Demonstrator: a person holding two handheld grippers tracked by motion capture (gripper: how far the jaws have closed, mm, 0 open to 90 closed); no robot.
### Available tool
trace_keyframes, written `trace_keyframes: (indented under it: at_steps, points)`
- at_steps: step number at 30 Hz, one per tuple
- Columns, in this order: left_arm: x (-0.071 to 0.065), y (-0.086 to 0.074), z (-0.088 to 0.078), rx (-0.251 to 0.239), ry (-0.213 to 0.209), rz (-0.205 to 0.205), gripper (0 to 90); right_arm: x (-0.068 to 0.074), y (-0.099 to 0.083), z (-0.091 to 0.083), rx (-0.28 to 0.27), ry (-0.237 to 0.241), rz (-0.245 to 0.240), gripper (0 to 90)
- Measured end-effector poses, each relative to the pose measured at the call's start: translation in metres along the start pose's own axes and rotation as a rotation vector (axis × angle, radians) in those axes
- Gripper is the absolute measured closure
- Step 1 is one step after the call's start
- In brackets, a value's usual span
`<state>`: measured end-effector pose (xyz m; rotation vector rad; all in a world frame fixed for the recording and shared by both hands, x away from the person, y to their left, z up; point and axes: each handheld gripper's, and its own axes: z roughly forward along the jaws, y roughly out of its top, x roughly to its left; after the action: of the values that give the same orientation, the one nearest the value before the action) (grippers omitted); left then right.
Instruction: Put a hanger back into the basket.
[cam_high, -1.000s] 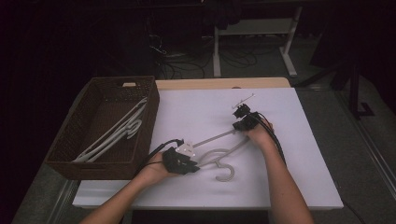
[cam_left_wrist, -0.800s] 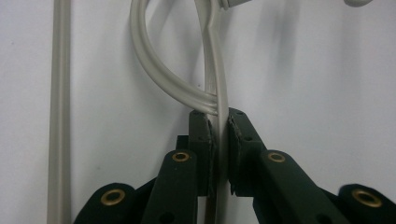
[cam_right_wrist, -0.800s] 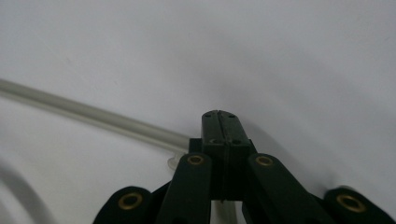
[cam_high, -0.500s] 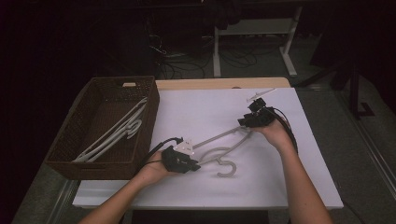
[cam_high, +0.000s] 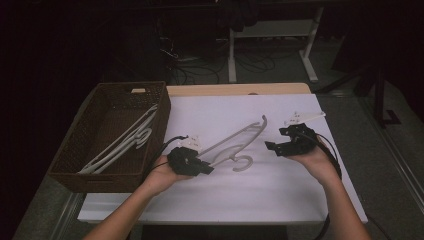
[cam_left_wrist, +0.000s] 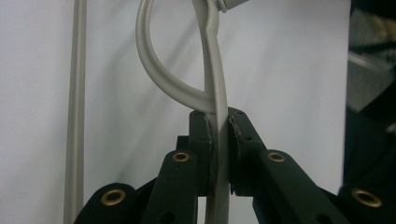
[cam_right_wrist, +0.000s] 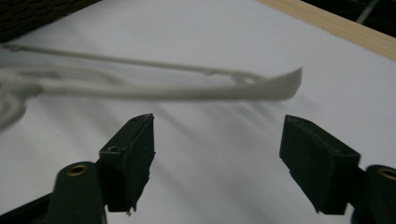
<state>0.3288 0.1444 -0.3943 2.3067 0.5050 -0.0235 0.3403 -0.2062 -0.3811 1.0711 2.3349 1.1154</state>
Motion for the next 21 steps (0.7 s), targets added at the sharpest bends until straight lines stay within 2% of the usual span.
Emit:
trace_keyframes:
  at_steps: [3, 5, 7, 12, 13, 16, 17, 18, 19, 21]
  points:
    - [0.0, 0.011, -0.011, -0.009, 0.001, -0.022, 82.1, 0.009, -0.01, 0.002, 0.014, 0.009, -0.005, 20.5]
    - [-0.001, 0.02, -0.02, -0.013, 0.014, -0.022, 82.1, 0.014, -0.016, 0.004, 0.021, 0.017, -0.006, 17.4]
    - [-0.001, 0.028, -0.03, -0.02, 0.031, -0.018, 82.1, 0.018, -0.021, 0.006, 0.013, 0.031, 0.006, 14.3]
    - [0.003, 0.05, -0.067, -0.058, 0.066, -0.024, 82.0, 0.027, -0.031, 0.008, -0.021, 0.037, 0.018, 9.2]
    - [0.003, 0.05, -0.067, -0.058, 0.066, -0.024, 82.0, 0.027, -0.031, 0.008, -0.021, 0.037, 0.018, 9.2]
    - [0.01, 0.063, -0.096, -0.079, 0.081, -0.02, 82.0, 0.034, -0.042, 0.009, -0.028, 0.039, 0.036, 2.0]
    - [0.013, 0.068, -0.11, -0.086, 0.103, -0.017, 82.0, 0.035, -0.045, 0.009, -0.03, 0.039, 0.035, 1.7]
    - [0.013, 0.068, -0.11, -0.086, 0.103, -0.017, 82.0, 0.036, -0.047, 0.009, -0.028, 0.038, 0.035, 1.0]
    - [0.018, 0.071, -0.126, -0.097, 0.121, -0.018, 82.0, 0.037, -0.049, 0.009, -0.025, 0.039, 0.037, 1.0]
    - [0.023, 0.072, -0.142, -0.102, 0.141, -0.013, 82.0, 0.039, -0.053, 0.009, -0.017, 0.037, 0.034, 0.8]
